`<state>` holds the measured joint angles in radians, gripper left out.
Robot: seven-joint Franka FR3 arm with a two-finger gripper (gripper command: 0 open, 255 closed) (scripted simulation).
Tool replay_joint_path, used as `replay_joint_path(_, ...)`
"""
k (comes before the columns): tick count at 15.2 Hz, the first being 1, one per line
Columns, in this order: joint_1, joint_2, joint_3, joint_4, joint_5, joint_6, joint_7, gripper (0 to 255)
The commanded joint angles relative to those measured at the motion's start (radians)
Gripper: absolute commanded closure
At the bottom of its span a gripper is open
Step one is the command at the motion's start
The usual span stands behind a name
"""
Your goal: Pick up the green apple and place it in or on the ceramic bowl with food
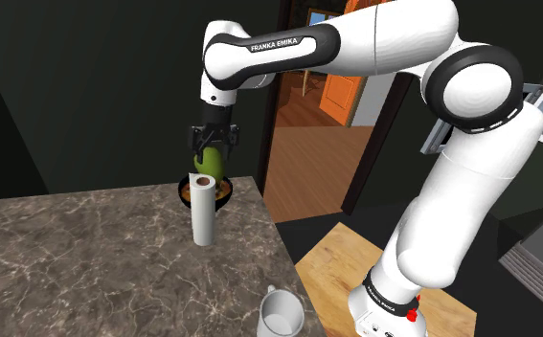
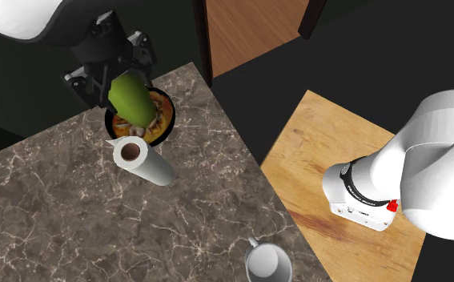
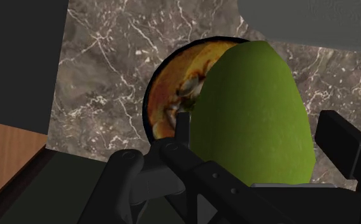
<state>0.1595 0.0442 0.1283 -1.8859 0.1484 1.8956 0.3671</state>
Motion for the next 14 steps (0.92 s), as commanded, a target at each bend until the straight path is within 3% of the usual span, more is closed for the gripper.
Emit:
replay_joint_path(1, 0.000, 0.010, 0.000, -0.016, 0.000, 0.026, -0.003, 255)
replay_joint_path(5, 0.001, 0.024, 0.001, -0.055, 0.001, 0.079, -0.009, 255)
replay_joint_path(12, 0.001, 0.024, 0.001, -0.055, 0.001, 0.079, -0.009, 255)
replay_joint_path(13, 0.001, 0.024, 0.001, -0.055, 0.001, 0.079, -0.009, 0)
replay_joint_path(14, 0.001, 0.024, 0.001, -0.055, 0.001, 0.079, -0.009, 0)
